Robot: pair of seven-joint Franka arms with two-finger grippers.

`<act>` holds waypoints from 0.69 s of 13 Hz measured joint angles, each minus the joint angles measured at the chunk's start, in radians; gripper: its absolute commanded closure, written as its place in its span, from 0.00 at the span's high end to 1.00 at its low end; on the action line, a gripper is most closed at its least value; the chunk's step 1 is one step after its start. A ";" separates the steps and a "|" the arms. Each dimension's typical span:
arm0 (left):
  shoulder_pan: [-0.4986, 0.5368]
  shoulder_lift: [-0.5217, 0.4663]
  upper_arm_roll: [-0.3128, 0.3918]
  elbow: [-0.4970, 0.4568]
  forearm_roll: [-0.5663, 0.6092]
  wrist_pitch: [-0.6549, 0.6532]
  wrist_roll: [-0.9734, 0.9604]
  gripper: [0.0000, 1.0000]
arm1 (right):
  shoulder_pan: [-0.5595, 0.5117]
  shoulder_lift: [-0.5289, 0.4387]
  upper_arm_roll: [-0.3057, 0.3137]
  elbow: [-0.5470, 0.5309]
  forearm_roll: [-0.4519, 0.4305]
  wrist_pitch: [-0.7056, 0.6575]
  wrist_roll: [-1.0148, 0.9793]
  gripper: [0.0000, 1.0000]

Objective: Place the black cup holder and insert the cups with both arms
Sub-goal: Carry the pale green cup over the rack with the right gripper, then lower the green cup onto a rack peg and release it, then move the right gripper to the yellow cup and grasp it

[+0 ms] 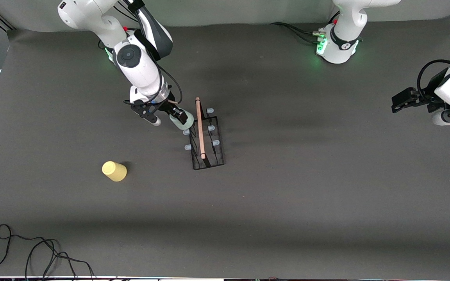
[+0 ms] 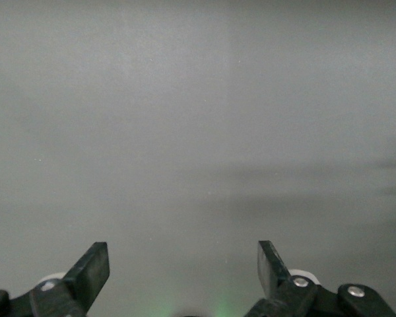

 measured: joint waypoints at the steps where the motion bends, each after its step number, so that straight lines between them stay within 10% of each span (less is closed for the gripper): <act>1: 0.000 0.000 0.000 0.000 0.000 0.000 0.000 1.00 | 0.000 0.005 0.000 0.011 0.000 0.000 0.000 1.00; 5: 0.001 0.000 0.000 0.000 0.000 0.000 0.000 1.00 | -0.006 0.008 -0.019 0.089 -0.066 -0.128 -0.033 1.00; 9: 0.001 0.000 0.000 0.000 0.001 0.000 0.000 1.00 | -0.033 0.016 -0.163 0.200 -0.150 -0.273 -0.270 1.00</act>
